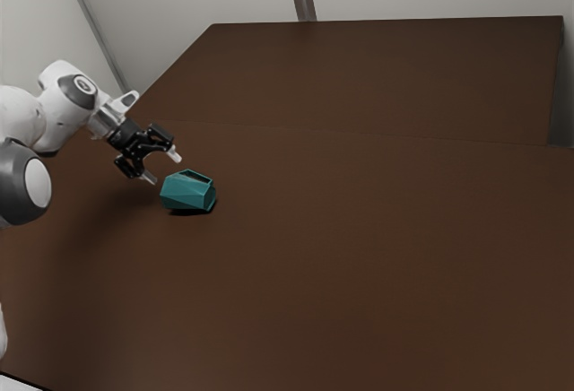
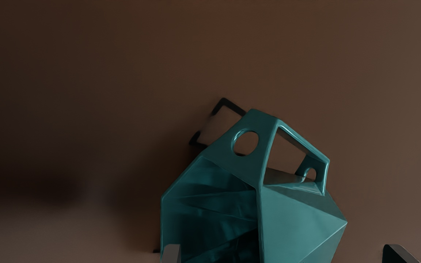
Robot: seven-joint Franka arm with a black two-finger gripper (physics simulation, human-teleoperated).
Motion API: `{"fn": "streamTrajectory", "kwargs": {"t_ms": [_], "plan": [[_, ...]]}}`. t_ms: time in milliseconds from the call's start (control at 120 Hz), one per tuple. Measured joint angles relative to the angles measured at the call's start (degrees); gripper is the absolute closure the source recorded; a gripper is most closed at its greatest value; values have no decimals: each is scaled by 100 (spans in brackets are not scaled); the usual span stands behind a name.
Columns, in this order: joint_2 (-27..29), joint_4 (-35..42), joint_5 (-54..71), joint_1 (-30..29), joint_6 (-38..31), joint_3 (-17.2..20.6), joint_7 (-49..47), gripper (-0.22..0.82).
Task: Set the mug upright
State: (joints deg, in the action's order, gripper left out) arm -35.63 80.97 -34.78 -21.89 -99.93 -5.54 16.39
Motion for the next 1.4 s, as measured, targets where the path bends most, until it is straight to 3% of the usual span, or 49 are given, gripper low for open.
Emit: {"fn": "streamTrajectory", "kwargs": {"t_ms": [333, 667, 900, 1142, 1308, 1400], "plan": [[-164, 79, -363, 17, -97, 147, 207, 1], [-152, 112, -418, 38, -117, 263, 283, 55], [-81, 98, -380, 62, -128, 407, 217, 71], [92, 107, -203, 105, -133, 538, 47, 77], [549, 242, 568, 398, -243, 712, -147, 78], [1010, 709, 1235, 671, -505, 785, -326, 78]]}}
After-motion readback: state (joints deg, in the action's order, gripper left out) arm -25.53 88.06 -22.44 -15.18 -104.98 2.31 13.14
